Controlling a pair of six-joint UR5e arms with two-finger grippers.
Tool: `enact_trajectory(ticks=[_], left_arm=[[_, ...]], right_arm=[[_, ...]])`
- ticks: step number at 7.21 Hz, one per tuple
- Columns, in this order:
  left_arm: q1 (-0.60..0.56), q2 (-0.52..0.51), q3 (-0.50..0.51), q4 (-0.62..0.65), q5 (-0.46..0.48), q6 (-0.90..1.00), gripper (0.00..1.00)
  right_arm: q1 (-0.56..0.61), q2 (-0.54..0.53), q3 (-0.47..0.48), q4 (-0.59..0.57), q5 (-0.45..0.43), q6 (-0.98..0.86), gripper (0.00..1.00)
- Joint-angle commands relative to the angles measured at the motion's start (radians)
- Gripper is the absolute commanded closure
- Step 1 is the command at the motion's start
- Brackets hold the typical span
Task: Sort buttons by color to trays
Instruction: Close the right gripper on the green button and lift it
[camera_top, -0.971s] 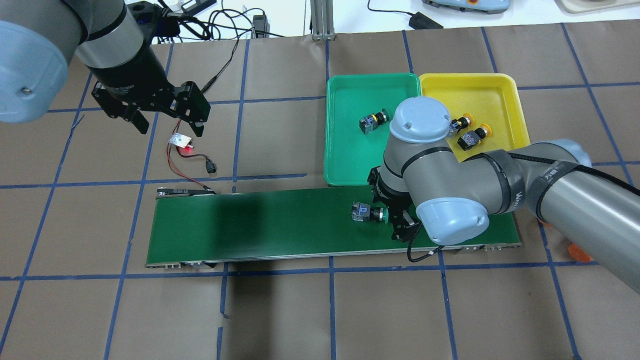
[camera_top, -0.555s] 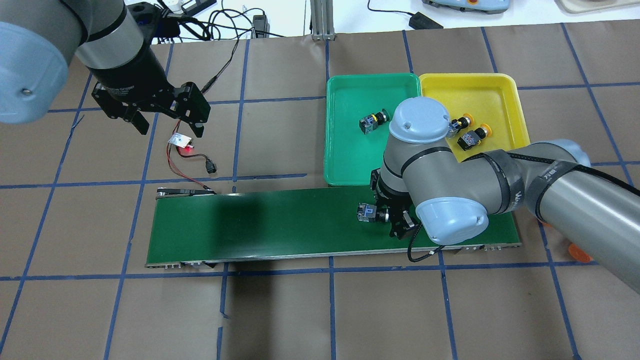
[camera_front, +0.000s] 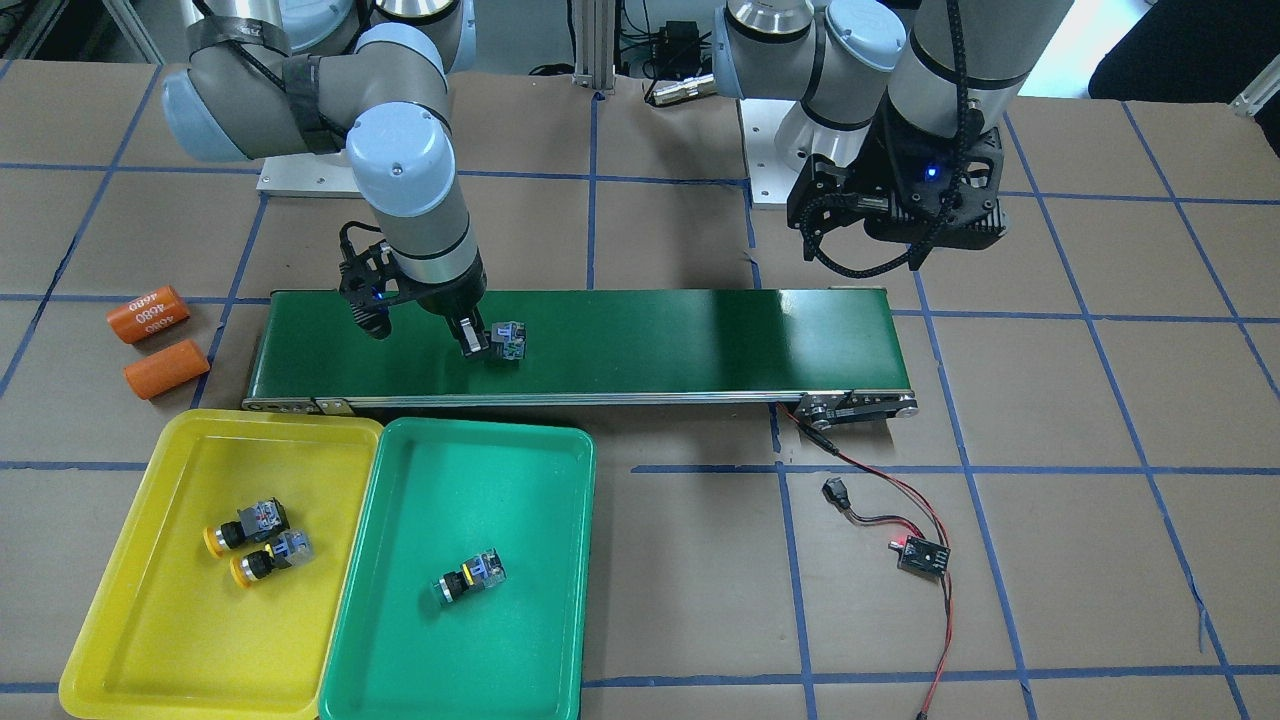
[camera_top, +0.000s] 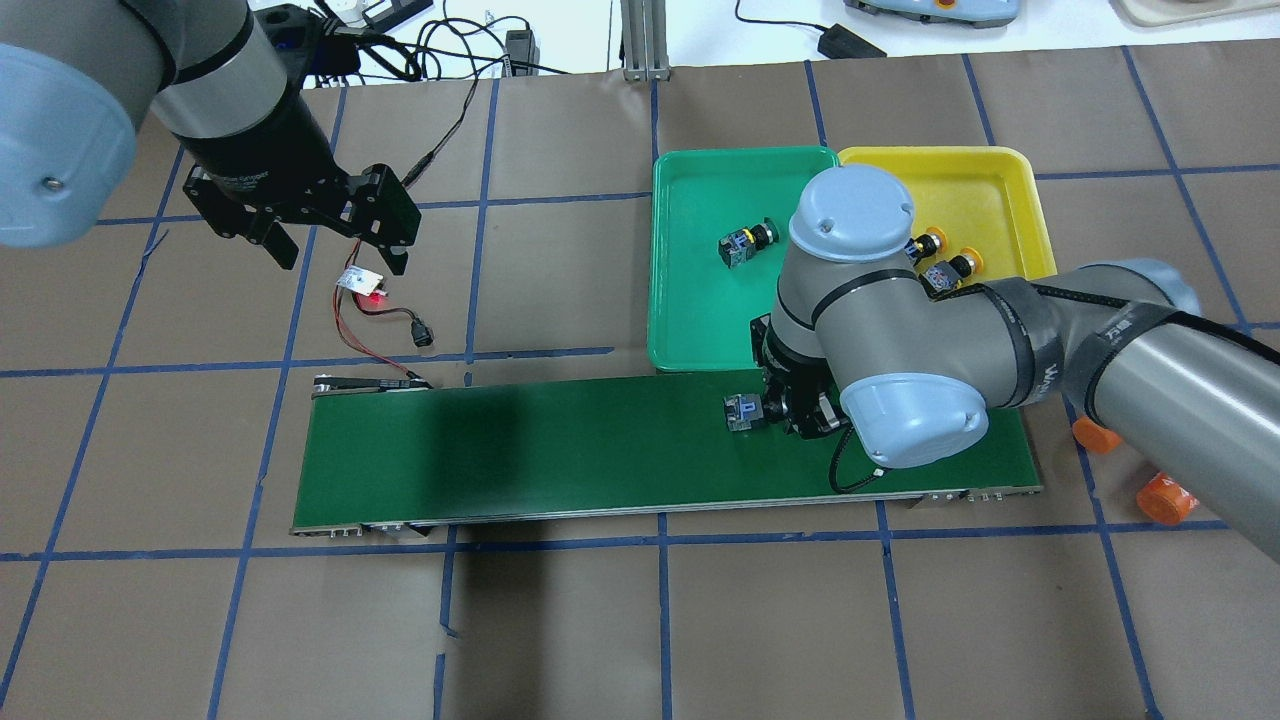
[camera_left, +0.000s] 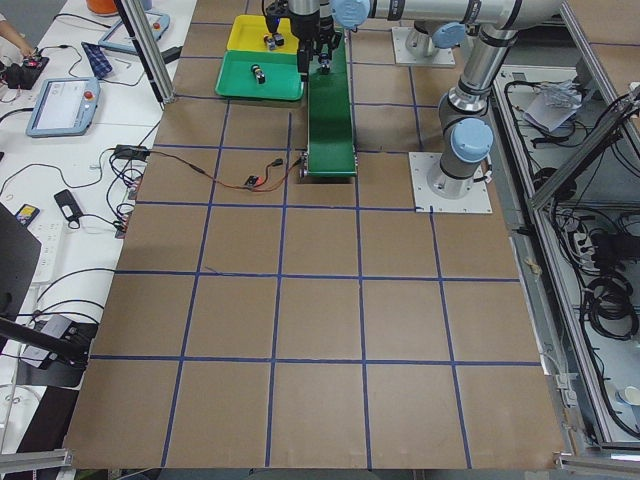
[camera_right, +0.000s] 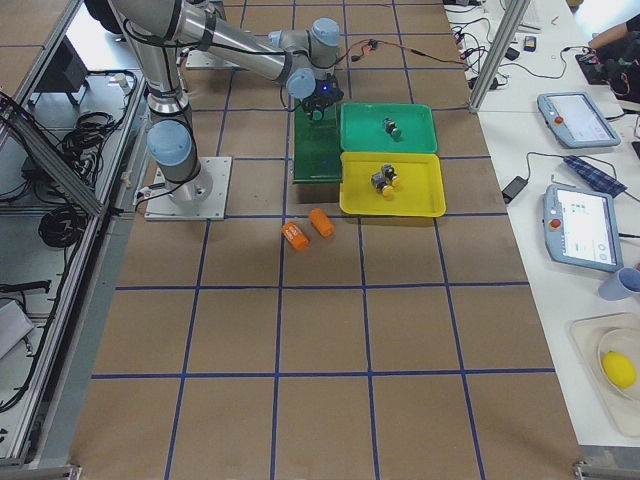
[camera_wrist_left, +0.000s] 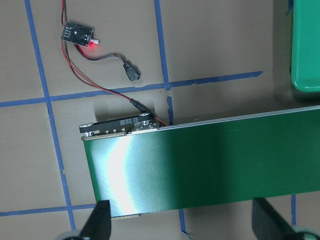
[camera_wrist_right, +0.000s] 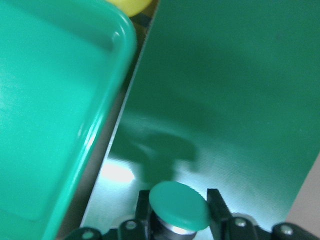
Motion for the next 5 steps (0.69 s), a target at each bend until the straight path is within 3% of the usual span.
enact_trajectory(ticks=[1,3,5], left_arm=[[0.0,-0.002,0.0,0.0,0.0,0.0,0.0],[0.0,-0.002,0.0,0.0,0.0,0.0,0.0],[0.0,-0.004,0.003,0.0,0.0,-0.001,0.0]], right_arm=[[-0.054,0.014,-0.134,-0.001,-0.058,-0.074,1.0],[-0.14,0.159,-0.309,-0.01,0.003,-0.199,1.0],[-0.137,0.279,-0.362,-0.056,0.071,-0.187,1.0]])
